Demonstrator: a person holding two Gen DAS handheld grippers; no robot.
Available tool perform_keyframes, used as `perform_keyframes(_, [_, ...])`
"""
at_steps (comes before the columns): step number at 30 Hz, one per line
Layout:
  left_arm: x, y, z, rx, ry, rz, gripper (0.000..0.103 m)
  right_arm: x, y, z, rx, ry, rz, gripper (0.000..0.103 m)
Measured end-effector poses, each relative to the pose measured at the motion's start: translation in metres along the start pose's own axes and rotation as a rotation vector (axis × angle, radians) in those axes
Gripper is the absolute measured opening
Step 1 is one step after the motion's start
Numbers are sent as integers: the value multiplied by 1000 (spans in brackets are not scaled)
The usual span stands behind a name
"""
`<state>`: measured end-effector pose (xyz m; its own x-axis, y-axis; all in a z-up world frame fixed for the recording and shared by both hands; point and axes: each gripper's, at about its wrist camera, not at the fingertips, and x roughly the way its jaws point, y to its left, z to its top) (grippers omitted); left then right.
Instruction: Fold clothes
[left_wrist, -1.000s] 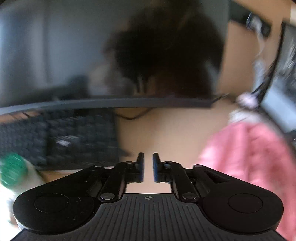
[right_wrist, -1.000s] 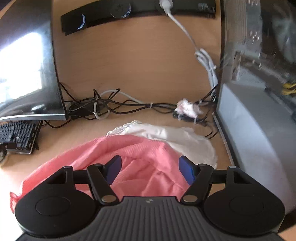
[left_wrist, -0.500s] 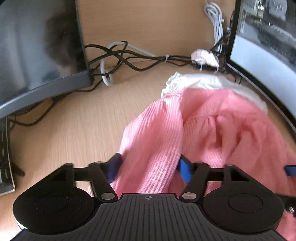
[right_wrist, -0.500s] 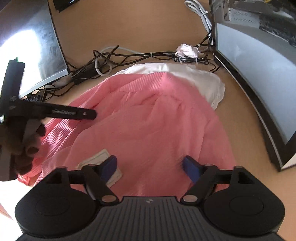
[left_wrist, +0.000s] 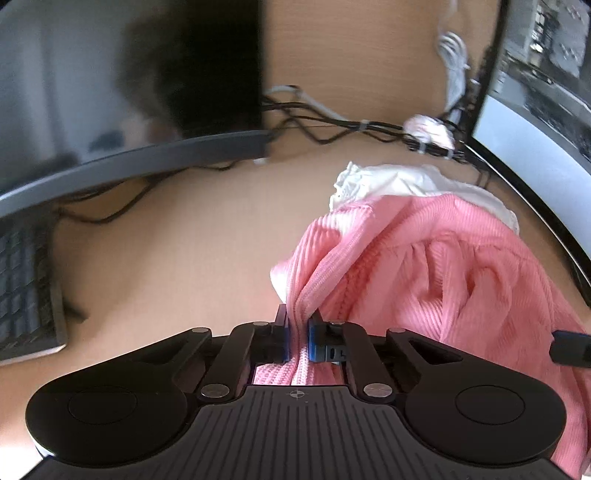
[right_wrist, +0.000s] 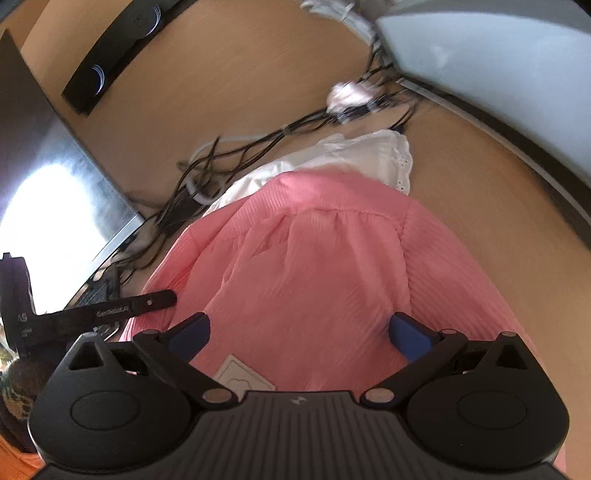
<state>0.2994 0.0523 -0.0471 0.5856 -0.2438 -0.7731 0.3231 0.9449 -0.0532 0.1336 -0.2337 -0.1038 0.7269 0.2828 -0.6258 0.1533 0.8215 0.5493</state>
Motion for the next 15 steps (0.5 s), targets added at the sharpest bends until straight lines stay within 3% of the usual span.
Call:
perform_keyframes(5, [-40,40,-26,-70,11,70,9,18,19,7,-63,134,111,103])
perform_keyframes(7, [-58,55,-36,-75,5,110,10,18,32,14,-118,127,97,94])
perform_keyframes(8, [-67,64,-38,-91,-10,94,12,16,39,24,-166,93,76,88])
perform_keyframes(10, [-84,82,-37,-172,-47,-27,25,15,50,50,-259,16,30,83])
perform_keyframes(11, [-89,91,-33,-233,-71,-101,37,16,55,65,-295,-21,7,79])
perform_keyframes(15, [-84,117,-11,-441,-167,-311,73,56,62,112,-323,-29,-16,54])
